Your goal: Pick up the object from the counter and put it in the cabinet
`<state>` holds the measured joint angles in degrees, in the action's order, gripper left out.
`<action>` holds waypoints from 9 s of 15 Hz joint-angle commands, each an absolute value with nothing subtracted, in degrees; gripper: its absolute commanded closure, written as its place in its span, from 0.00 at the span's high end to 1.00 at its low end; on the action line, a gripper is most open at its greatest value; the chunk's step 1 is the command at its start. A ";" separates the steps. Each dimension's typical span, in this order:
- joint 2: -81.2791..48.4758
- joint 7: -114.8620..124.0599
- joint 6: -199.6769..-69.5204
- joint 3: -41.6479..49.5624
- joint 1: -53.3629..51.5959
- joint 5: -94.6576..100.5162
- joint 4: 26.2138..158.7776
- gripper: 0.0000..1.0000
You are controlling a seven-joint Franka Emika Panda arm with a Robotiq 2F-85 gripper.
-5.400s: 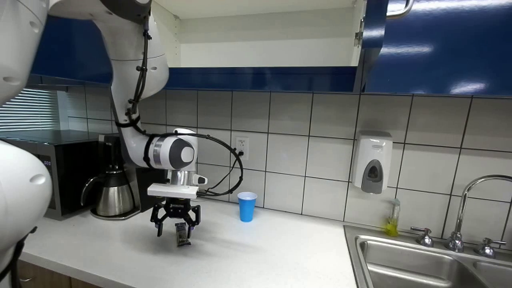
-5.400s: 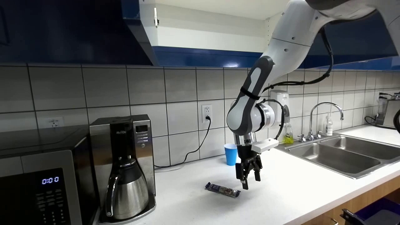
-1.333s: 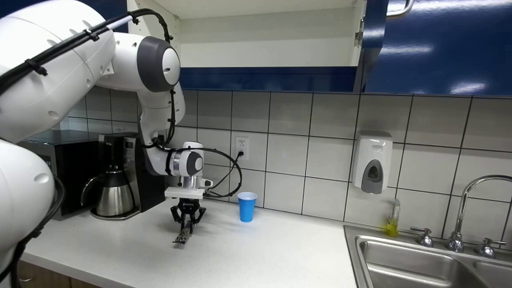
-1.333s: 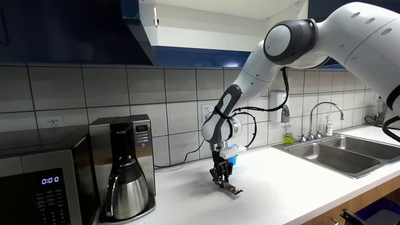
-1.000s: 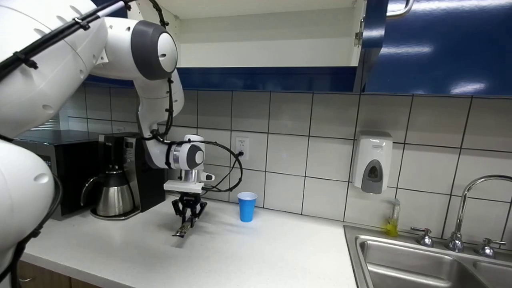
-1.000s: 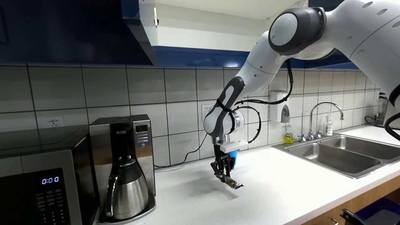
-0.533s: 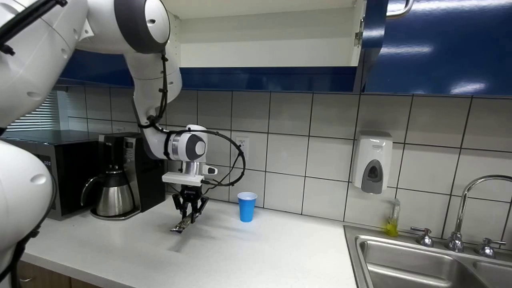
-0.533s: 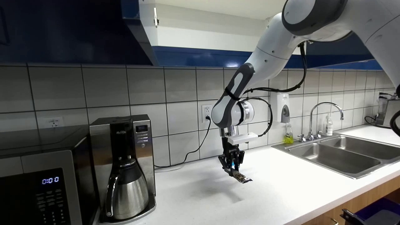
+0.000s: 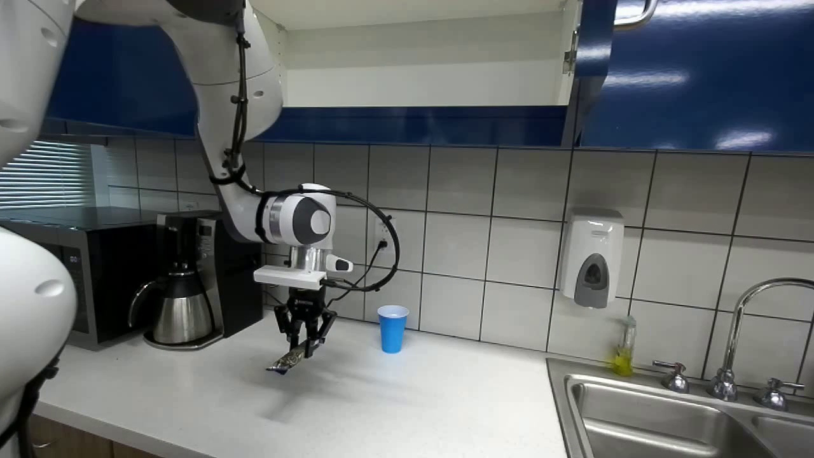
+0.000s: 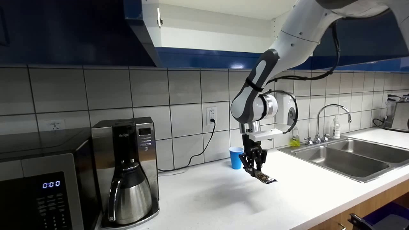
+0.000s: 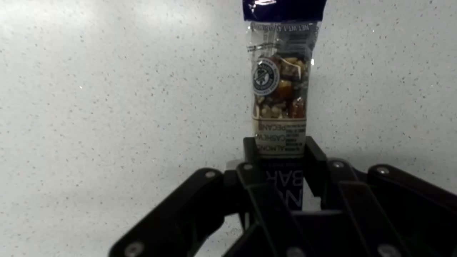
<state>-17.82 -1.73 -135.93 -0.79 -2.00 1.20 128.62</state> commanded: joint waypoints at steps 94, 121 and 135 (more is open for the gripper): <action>-5.38 17.16 -119.21 -0.49 -1.97 -4.50 76.62 0.59; 7.28 13.75 -115.34 3.18 -0.93 -7.17 86.58 1.00; 29.88 0.54 -101.93 5.08 -0.53 -7.44 111.46 1.00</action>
<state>23.89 4.64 -104.83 4.50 -1.36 -5.90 105.03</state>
